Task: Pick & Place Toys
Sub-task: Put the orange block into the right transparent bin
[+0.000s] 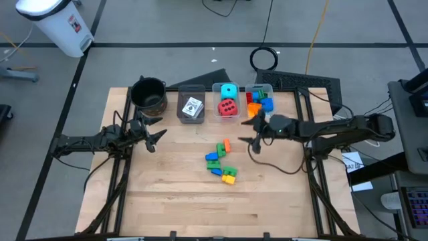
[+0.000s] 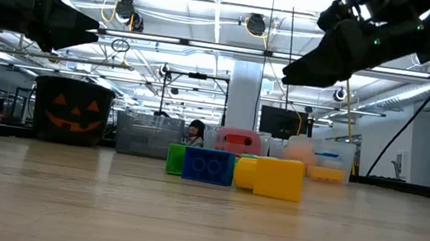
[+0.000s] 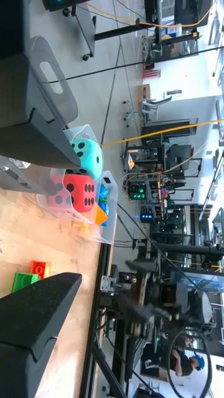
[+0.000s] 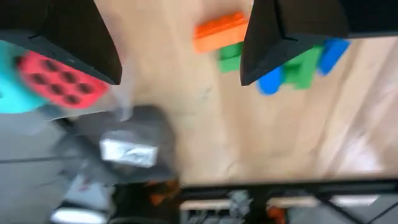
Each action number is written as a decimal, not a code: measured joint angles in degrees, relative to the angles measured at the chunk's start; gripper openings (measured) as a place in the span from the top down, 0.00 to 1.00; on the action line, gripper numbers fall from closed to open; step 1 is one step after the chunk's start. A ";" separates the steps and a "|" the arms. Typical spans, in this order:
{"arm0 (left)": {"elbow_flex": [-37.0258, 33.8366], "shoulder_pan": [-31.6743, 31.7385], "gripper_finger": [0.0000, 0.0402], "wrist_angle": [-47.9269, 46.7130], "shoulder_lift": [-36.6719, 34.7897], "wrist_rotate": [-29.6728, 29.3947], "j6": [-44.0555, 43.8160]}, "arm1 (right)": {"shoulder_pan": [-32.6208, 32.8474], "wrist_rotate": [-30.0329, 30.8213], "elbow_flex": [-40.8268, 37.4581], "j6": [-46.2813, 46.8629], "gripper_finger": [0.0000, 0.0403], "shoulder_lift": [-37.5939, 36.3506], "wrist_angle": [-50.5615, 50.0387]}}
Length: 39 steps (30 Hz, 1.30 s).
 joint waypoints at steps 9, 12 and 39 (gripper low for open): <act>0.00 0.01 0.27 0.00 0.00 0.00 0.00 | 5.69 -9.42 5.07 -2.14 0.33 12.54 -2.91; 0.00 0.01 0.27 0.04 0.00 0.00 0.00 | 5.08 -10.51 7.43 -3.52 0.36 18.23 -2.78; -0.02 0.00 0.27 -0.09 0.00 -0.04 0.00 | 5.08 2.06 15.39 -3.19 0.48 20.64 -28.34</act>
